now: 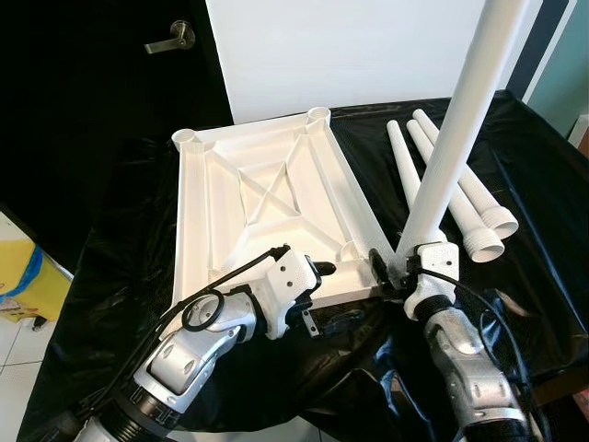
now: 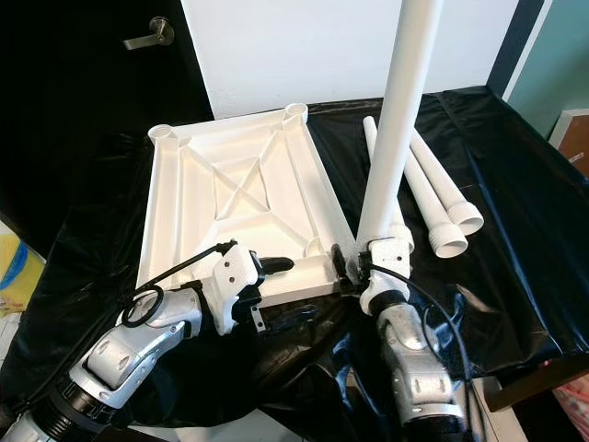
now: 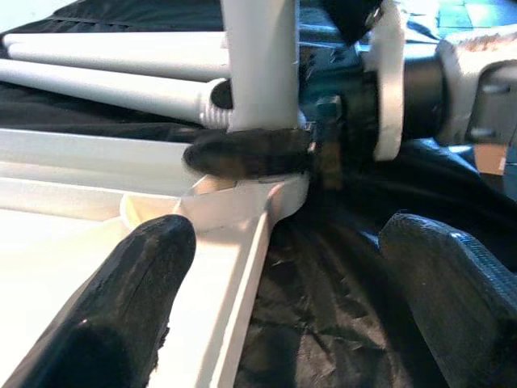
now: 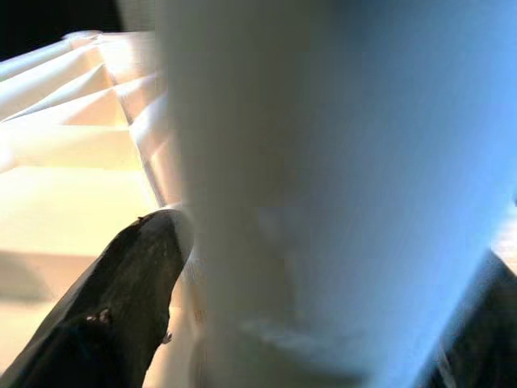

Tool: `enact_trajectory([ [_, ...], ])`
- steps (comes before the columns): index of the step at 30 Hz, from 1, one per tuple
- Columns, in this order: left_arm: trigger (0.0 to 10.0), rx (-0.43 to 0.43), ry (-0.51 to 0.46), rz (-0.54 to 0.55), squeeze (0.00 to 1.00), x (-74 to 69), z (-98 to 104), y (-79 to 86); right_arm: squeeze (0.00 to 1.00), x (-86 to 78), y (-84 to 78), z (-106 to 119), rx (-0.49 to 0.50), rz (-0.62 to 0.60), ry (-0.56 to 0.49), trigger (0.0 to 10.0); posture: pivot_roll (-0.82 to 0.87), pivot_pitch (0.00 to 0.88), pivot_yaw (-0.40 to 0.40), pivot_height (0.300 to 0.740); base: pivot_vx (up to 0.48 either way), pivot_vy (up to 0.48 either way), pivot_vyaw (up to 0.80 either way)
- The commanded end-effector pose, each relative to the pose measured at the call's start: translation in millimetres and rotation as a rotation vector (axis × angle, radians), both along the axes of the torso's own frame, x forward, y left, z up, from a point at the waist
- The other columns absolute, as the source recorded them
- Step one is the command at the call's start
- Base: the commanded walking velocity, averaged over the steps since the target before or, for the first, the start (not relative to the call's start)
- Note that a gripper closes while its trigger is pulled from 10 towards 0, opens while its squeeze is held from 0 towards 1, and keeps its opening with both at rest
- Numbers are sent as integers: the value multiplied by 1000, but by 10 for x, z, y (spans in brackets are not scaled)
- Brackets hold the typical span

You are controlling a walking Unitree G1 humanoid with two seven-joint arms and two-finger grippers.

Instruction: Building children table

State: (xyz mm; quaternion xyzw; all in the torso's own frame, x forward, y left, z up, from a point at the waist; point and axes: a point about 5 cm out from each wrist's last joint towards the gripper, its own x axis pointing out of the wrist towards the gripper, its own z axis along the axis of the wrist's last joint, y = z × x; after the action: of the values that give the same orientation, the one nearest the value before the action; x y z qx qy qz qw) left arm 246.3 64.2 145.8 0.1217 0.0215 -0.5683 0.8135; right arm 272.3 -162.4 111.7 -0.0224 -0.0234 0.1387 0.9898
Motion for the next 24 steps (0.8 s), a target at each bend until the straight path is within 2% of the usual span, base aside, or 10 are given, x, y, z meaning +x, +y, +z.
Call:
enact_trajectory([
  [1,10000,12,-3,-24,0,17,0,15,0,33,15,77,-7,89,-34,10000,-143,20,53,740,0,0,0],
  [6,10000,11,-5,-22,0,21,-5,6,0,84,7,146,-42,181,-58,10000,-142,16,52,740,0,0,0],
  [8,10000,13,-16,-5,0,43,-25,-5,0,132,32,165,-57,256,-61,10000,-138,11,52,740,0,0,0],
  [21,10000,11,-72,66,0,135,-40,-26,0,237,-4,76,-101,351,-15,9843,-128,0,46,740,0,0,0],
  [22,10000,11,-83,78,0,150,-32,-19,0,242,-22,63,-107,356,-9,1765,-127,0,46,740,0,0,0],
  [24,10000,11,-83,78,0,150,-32,-19,0,242,-22,63,-107,356,-9,1765,-127,0,46,740,0,0,0],
])
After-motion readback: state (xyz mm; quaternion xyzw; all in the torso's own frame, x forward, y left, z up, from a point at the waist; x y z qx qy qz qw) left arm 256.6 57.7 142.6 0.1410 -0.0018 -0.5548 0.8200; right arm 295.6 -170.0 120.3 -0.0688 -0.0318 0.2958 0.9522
